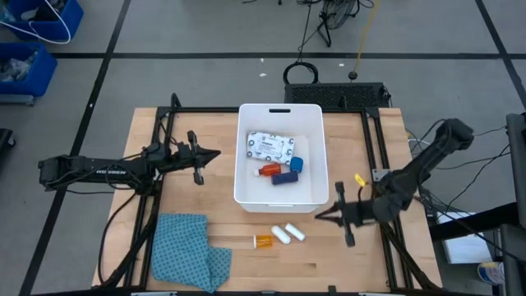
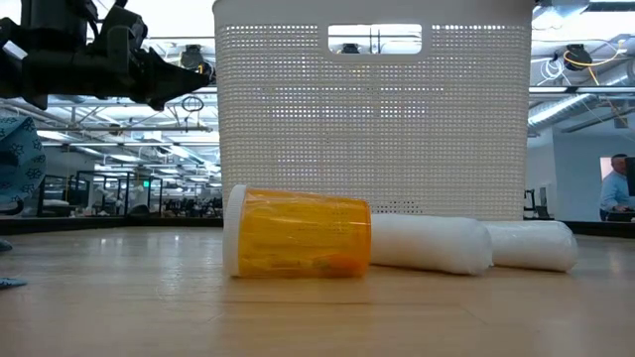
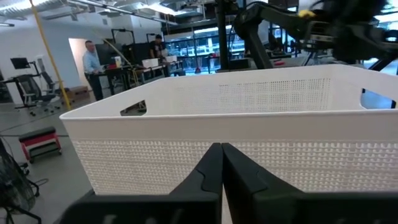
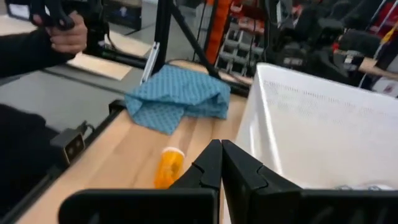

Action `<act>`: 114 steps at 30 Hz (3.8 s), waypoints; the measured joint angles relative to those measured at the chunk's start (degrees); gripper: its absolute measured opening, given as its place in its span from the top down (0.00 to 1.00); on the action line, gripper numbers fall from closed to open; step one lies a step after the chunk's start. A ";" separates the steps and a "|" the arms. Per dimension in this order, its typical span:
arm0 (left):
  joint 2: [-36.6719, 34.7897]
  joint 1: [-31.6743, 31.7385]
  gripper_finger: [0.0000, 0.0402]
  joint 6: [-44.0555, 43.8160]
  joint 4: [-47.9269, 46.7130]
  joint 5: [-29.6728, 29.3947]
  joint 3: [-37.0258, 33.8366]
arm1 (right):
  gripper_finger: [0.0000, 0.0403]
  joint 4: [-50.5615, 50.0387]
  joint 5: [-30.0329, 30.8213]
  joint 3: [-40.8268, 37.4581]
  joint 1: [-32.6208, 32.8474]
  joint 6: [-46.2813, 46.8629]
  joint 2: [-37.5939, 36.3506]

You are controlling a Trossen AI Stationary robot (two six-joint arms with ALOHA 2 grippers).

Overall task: Pick & place medical supplies in basket/bin
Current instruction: Put the left white rolled gauze into the white bin

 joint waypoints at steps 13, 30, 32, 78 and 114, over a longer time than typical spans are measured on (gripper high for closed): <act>0.01 0.00 0.90 -2.52 0.01 -0.01 0.02 | 1.00 14.10 15.87 0.09 10.68 8.51 17.37; 0.02 0.00 0.90 -9.02 -0.27 0.05 0.02 | 0.61 18.98 15.47 5.54 10.26 25.09 38.89; 0.02 0.00 0.90 -8.97 -0.36 0.06 0.02 | 0.54 17.87 15.62 5.81 10.26 27.00 39.66; 0.02 0.01 0.90 -6.16 -0.26 0.03 0.02 | 0.40 7.41 13.83 7.08 4.60 52.94 50.97; 0.02 0.02 0.90 -6.09 -0.52 0.02 0.02 | 0.85 6.50 12.00 7.06 4.62 28.27 28.61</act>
